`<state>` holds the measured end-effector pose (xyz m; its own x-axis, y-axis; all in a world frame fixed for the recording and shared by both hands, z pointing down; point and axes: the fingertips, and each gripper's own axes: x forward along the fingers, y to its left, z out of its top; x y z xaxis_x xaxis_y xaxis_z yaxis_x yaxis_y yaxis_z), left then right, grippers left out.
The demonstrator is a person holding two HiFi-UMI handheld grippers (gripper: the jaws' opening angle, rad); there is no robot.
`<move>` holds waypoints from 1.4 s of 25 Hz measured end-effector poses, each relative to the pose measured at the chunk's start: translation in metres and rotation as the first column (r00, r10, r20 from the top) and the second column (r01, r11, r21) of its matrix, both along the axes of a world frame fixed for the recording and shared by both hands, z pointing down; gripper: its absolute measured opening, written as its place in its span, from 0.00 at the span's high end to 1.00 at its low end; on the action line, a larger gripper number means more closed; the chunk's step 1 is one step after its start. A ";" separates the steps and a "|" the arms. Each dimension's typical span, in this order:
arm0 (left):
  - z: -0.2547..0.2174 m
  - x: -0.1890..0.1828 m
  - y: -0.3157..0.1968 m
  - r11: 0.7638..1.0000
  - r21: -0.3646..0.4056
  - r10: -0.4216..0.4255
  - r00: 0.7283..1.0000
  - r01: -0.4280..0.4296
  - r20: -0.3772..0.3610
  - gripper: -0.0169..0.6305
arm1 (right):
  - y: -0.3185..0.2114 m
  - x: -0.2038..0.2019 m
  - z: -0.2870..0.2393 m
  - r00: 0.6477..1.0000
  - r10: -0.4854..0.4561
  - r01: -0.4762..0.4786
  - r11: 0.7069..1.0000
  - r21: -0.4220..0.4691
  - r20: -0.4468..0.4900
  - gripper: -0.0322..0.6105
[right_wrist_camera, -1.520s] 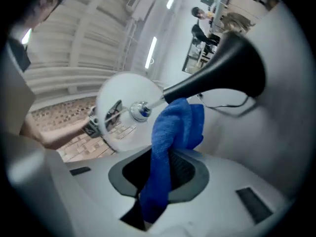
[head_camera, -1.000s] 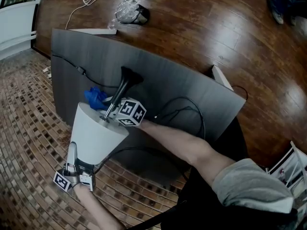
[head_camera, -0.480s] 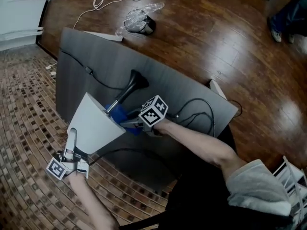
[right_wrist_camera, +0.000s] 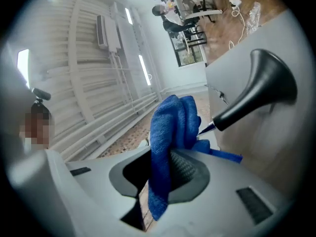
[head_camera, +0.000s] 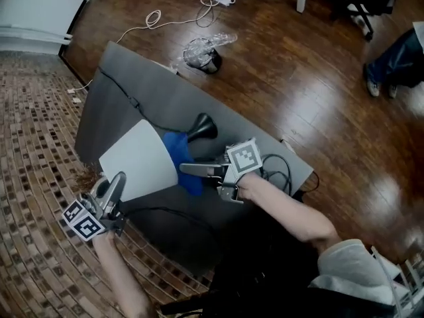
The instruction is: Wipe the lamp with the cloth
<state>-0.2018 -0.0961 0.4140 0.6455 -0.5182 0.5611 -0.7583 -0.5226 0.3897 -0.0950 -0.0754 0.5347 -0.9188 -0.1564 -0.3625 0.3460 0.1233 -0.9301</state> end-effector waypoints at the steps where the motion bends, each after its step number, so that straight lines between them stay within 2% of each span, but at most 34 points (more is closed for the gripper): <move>1: -0.004 0.006 -0.001 0.999 0.009 0.039 0.999 -0.039 0.027 0.94 | -0.004 0.002 0.001 1.000 0.010 -0.010 1.000 0.028 -0.016 0.83; 3: -0.014 0.020 -0.011 0.992 0.034 0.116 0.988 -0.120 0.102 0.94 | -0.012 -0.002 -0.004 1.000 0.000 0.002 0.998 0.061 -0.024 0.83; 5: -0.025 0.027 -0.012 0.986 0.024 0.159 0.967 -0.168 0.201 0.93 | -0.003 -0.014 -0.021 0.999 -0.042 0.041 0.999 0.018 0.033 0.83; 7: -0.029 0.023 -0.006 0.976 -0.019 0.210 0.924 -0.215 0.319 0.93 | 0.012 -0.034 -0.019 0.997 -0.076 0.076 0.997 -0.016 0.020 0.83; 9: -0.018 0.016 -0.001 0.962 -0.087 0.272 0.866 -0.260 0.419 0.93 | 0.022 -0.057 -0.001 0.993 -0.111 0.108 0.992 -0.061 -0.049 0.83; 10: -0.009 0.014 0.001 0.954 -0.118 0.298 0.842 -0.275 0.450 0.93 | 0.028 -0.067 0.007 0.989 -0.130 0.124 0.989 -0.080 -0.074 0.84; 12: 0.003 0.014 0.003 0.948 -0.138 0.318 0.816 -0.287 0.483 0.93 | 0.039 -0.076 0.016 0.982 -0.160 0.151 0.985 -0.086 -0.100 0.83; 14: 0.007 0.018 0.005 0.942 -0.146 0.333 0.796 -0.301 0.506 0.92 | 0.044 -0.069 0.024 0.975 -0.163 0.158 0.986 -0.045 -0.151 0.83; 15: 0.009 0.022 0.006 0.938 -0.154 0.346 0.783 -0.312 0.518 0.91 | 0.043 -0.058 0.033 0.966 -0.144 0.148 0.989 0.001 -0.216 0.83; 16: 0.011 0.027 0.007 0.933 -0.160 0.357 0.766 -0.323 0.535 0.91 | 0.039 -0.042 0.047 0.946 -0.107 0.129 0.990 0.054 -0.306 0.83; 18: 0.014 0.038 0.008 0.926 -0.155 0.368 0.724 -0.345 0.584 0.89 | 0.025 -0.001 0.079 0.878 0.007 0.068 0.988 0.140 -0.479 0.83; 20: 0.014 0.043 0.006 0.926 -0.126 0.352 0.692 -0.357 0.630 0.87 | 0.005 0.030 0.103 0.806 0.105 0.013 0.981 0.195 -0.583 0.83; 21: 0.013 0.042 0.004 0.928 -0.108 0.336 0.681 -0.356 0.650 0.86 | -0.002 0.037 0.109 0.788 0.132 0.000 0.977 0.214 -0.601 0.83; 23: 0.014 0.041 0.003 0.933 -0.083 0.312 0.672 -0.350 0.671 0.83 | -0.014 0.034 0.106 0.801 0.167 -0.017 0.966 0.257 -0.574 0.83; 26: 0.011 0.044 -0.001 0.939 -0.059 0.289 0.682 -0.339 0.672 0.81 | -0.035 -0.008 0.088 0.866 0.185 -0.033 0.948 0.318 -0.464 0.83; 28: 0.007 0.051 -0.008 0.943 -0.045 0.273 0.689 -0.329 0.671 0.81 | -0.042 -0.045 0.083 0.905 0.112 0.008 0.960 0.279 -0.409 0.83; 29: 0.007 0.054 -0.010 0.943 -0.043 0.272 0.690 -0.330 0.671 0.80 | -0.037 -0.061 0.090 0.906 0.062 0.052 0.966 0.253 -0.420 0.83; 30: 0.009 0.057 -0.010 0.943 -0.049 0.275 0.685 -0.330 0.675 0.80 | -0.029 -0.073 0.104 0.891 0.014 0.103 0.967 0.231 -0.454 0.83; 32: 0.010 0.057 -0.007 0.943 -0.064 0.275 0.659 -0.326 0.700 0.79 | -0.011 -0.084 0.144 0.822 -0.049 0.196 0.960 0.200 -0.568 0.83; 33: 0.009 0.055 -0.006 0.944 -0.061 0.267 0.640 -0.324 0.721 0.78 | -0.007 -0.082 0.162 0.784 -0.058 0.220 0.957 0.189 -0.619 0.83; 35: 0.002 0.053 -0.007 0.944 -0.034 0.232 0.587 -0.328 0.776 0.73 | -0.008 -0.070 0.179 0.739 -0.045 0.214 0.962 0.171 -0.672 0.83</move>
<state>-0.1488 -0.1035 0.4159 0.1336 -0.4716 0.8716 -0.5617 -0.7607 -0.3255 -0.1649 -0.0832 0.7134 -0.9441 -0.0109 0.3294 -0.3117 0.3547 -0.8815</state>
